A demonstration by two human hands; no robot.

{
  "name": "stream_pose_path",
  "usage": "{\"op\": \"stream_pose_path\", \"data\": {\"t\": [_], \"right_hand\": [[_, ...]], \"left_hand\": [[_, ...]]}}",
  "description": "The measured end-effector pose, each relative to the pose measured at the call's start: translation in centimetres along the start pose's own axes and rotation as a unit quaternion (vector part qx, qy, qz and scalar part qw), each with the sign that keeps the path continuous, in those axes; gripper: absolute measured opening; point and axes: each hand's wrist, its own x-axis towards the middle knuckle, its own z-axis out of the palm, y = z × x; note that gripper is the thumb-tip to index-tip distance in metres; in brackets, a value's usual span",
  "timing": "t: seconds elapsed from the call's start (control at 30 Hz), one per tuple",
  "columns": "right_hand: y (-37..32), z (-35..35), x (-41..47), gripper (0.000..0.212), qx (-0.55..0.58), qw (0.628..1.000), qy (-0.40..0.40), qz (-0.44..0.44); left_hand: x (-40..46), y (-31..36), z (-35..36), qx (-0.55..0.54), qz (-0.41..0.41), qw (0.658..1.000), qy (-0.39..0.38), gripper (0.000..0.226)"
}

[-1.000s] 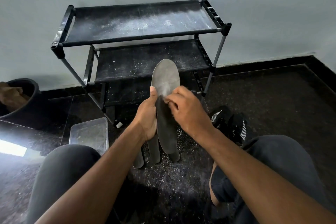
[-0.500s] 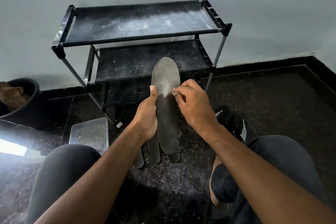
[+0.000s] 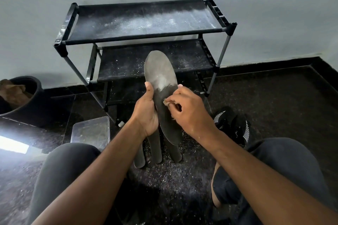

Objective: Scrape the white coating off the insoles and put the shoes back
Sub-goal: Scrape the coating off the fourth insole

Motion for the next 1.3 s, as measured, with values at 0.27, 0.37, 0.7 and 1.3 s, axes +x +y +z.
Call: {"op": "stream_pose_path", "data": {"t": [0.27,0.37,0.7,1.3], "right_hand": [[-1.4,0.8,-1.1,0.012,0.08,0.995,-0.06,-0.018],[-1.0,0.4,-0.6,0.012,0.039,0.999,0.003,-0.001],[-0.4,0.5,-0.5,0.016,0.003,0.999,-0.048,-0.005],[0.3,0.6,-0.3,0.013,-0.019,0.991,-0.127,0.033]], "left_hand": [[-0.1,0.6,-0.2,0.006,0.013,1.0,-0.002,0.094],[-0.2,0.4,0.2,0.022,-0.001,1.0,-0.003,0.089],[-0.7,-0.1,0.8,0.086,0.023,0.995,0.038,0.07],[-0.7,0.2,0.7,0.169,0.019,0.98,0.106,0.072]]}}
